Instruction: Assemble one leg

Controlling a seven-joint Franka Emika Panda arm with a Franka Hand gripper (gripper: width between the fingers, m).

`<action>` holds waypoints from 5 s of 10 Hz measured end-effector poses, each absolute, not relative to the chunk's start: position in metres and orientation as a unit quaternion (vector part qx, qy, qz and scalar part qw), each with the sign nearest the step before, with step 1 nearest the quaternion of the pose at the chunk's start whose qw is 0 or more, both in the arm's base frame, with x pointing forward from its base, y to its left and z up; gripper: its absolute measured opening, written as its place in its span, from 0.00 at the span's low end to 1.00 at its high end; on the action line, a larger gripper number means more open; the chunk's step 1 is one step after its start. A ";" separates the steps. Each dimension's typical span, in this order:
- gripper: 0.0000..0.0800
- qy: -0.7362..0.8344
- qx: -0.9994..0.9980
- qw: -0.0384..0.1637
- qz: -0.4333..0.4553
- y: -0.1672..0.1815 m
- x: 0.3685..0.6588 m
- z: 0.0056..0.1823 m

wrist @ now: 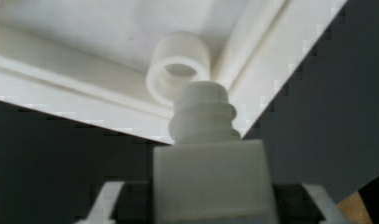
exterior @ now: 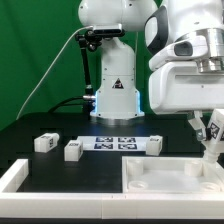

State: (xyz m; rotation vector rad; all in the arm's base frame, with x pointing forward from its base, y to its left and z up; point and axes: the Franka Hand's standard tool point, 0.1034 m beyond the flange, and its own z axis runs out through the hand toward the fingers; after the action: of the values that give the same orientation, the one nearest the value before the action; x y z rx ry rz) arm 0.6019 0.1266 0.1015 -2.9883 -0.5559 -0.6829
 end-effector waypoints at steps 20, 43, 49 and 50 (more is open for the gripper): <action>0.36 -0.125 -0.958 0.025 -0.257 0.119 0.613 0.054; 0.81 -0.141 -0.979 0.033 -0.144 0.126 0.613 0.083; 0.81 -0.142 -0.989 0.042 0.019 0.117 0.632 0.078; 0.81 -0.142 -0.989 0.042 0.019 0.117 0.632 0.078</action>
Offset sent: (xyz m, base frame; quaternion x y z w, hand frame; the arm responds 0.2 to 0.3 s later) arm 0.0085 0.0021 -0.0082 0.0110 -0.0037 -0.0038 0.9999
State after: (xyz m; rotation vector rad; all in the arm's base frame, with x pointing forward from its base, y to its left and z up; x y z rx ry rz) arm 0.6317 0.1172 0.0781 -3.0261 -0.4330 0.0588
